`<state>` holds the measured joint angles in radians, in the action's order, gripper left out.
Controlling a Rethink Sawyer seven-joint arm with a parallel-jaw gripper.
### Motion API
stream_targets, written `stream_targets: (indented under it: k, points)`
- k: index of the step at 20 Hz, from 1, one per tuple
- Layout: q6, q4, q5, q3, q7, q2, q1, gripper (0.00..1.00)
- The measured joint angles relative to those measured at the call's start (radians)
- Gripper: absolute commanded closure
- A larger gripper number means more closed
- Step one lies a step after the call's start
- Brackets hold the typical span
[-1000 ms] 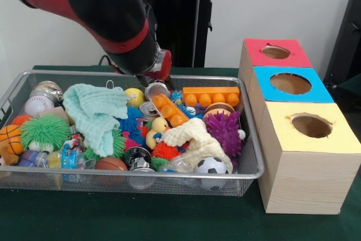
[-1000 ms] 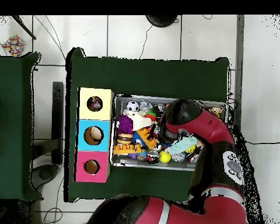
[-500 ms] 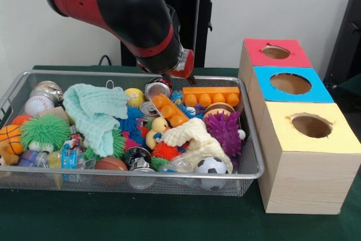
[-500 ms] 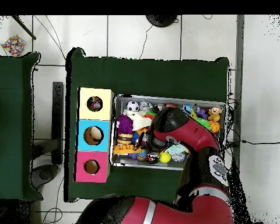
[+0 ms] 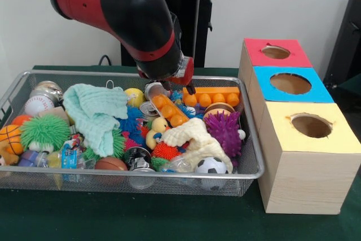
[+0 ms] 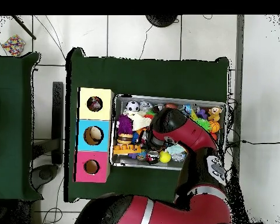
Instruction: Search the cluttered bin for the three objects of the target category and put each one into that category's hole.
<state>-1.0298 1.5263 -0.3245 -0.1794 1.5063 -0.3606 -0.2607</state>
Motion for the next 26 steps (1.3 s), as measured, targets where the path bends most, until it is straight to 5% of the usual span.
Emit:
stream_targets:
  k: [12, 26]
  points:
    - [0.043, -0.001, -0.020, 0.000, 0.000, -0.002, 0.002, 0.00]
    - [0.096, -0.034, 0.045, -0.002, 0.000, -0.002, 0.023, 0.00]
